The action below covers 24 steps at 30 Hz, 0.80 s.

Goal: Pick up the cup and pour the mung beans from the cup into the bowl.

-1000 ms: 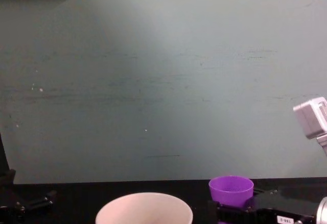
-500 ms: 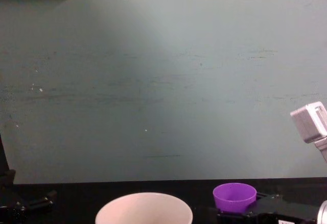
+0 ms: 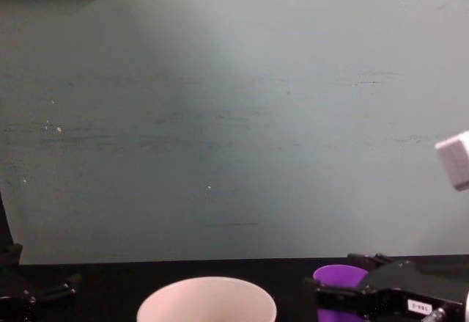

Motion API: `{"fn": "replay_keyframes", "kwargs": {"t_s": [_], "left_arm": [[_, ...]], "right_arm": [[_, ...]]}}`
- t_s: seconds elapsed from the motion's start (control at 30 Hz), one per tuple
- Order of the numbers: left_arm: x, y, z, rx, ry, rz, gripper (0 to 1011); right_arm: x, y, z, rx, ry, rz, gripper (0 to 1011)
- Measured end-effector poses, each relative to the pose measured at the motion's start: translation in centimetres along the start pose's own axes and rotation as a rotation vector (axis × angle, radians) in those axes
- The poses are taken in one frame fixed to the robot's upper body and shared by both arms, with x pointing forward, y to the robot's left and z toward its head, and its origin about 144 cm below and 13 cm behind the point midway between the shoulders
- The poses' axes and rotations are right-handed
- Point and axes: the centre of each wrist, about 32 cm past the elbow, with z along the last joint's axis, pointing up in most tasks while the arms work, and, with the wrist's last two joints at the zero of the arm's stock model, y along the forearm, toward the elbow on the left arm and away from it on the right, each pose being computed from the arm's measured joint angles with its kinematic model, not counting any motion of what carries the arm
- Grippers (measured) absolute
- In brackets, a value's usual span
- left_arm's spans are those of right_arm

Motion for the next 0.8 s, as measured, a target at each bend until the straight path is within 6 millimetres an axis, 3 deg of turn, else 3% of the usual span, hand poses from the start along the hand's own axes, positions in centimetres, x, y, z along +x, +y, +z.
{"fn": "replay_keyframes", "kwargs": {"t_s": [0.43, 0.8], "left_arm": [[0.0, 0.0, 0.0, 0.0, 0.0, 0.0, 1000], [0.0, 0.0, 0.0, 0.0, 0.0, 0.0, 1000]], "right_arm": [[-0.3, -1.6, 0.2, 0.219, -0.019, -0.072, 1003], [-0.5, -3.2, 0.2, 0.284, -0.042, -0.353, 1003]]}}
